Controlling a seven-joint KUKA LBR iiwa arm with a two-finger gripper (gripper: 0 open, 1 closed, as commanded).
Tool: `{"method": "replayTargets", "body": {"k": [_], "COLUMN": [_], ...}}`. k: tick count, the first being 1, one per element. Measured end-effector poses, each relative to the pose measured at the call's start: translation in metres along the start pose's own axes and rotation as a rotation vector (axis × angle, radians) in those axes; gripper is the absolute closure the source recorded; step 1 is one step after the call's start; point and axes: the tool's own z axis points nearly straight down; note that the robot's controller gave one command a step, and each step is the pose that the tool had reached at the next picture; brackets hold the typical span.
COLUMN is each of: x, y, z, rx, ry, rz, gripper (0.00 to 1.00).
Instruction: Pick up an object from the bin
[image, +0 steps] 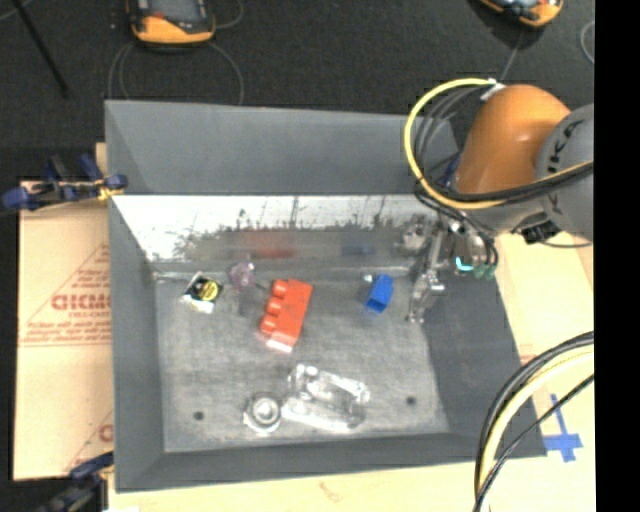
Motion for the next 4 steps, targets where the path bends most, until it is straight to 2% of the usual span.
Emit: {"method": "replayTargets", "body": {"k": [1,2,3,4], "x": [0.013,-0.012,-0.018,-0.019], "y": [0.022,0.025,0.021,0.022], "z": [0.068,0.058,0.087,0.085], "rx": [-0.001,0.002,0.007,0.005], "ry": [-0.003,-0.012,-0.017,-0.023], "rz": [-0.237,-0.525,-0.817,-0.814], "gripper": [0.00,0.00,0.00,1.00]}}
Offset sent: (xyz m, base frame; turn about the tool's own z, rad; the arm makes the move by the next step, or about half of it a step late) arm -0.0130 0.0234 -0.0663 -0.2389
